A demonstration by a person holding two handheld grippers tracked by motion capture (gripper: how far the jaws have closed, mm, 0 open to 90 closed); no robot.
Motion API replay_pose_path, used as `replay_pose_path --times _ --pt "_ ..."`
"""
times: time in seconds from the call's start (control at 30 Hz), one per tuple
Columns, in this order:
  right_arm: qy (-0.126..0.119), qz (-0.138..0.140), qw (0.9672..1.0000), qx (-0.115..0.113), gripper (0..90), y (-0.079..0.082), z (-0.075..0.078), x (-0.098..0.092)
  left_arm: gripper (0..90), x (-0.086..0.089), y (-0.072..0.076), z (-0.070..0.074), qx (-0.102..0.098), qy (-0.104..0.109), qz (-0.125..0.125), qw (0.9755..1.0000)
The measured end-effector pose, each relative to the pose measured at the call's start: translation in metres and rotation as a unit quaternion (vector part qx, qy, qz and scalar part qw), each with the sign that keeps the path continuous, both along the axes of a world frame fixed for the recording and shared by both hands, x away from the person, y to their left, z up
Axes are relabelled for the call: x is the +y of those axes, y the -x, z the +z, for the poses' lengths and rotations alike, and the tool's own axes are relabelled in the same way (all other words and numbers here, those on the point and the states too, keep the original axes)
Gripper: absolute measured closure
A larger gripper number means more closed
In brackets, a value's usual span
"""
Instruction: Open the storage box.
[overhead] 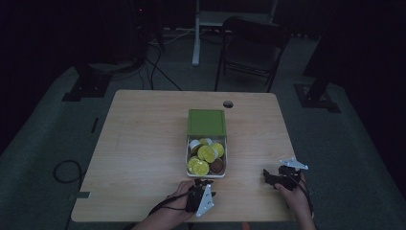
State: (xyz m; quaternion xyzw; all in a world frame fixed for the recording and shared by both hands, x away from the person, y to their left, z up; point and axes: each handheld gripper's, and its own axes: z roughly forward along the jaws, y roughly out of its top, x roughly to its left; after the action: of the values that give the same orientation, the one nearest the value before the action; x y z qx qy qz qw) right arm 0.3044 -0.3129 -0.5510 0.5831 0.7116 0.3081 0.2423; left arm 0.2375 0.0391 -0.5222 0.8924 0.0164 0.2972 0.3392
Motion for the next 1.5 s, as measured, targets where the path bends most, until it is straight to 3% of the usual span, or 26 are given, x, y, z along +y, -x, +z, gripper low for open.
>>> replay_pose_path --times 0.47,0.97,1.23,1.3,1.5 --pt "0.000 0.000 1.0000 0.000 11.2 0.000 0.000 0.000 58.9 0.028 0.002 -0.006 0.040 0.010 0.025 0.9988" --pt "0.000 0.000 1.0000 0.000 11.2 0.000 0.000 0.000 57.6 0.054 -0.001 -0.006 0.061 0.023 0.054 0.9964" --pt "0.000 0.000 1.0000 0.000 11.2 0.000 0.000 0.000 55.8 0.080 -0.007 -0.005 0.078 0.045 0.090 0.9919" --pt "0.000 0.000 1.0000 0.000 11.2 0.000 0.000 0.000 55.3 0.087 -0.009 -0.004 0.078 0.042 0.096 0.9915" --pt "-0.001 0.000 1.0000 0.000 11.2 0.000 0.000 0.000 51.8 0.102 -0.012 -0.002 0.089 0.062 0.121 0.9868"
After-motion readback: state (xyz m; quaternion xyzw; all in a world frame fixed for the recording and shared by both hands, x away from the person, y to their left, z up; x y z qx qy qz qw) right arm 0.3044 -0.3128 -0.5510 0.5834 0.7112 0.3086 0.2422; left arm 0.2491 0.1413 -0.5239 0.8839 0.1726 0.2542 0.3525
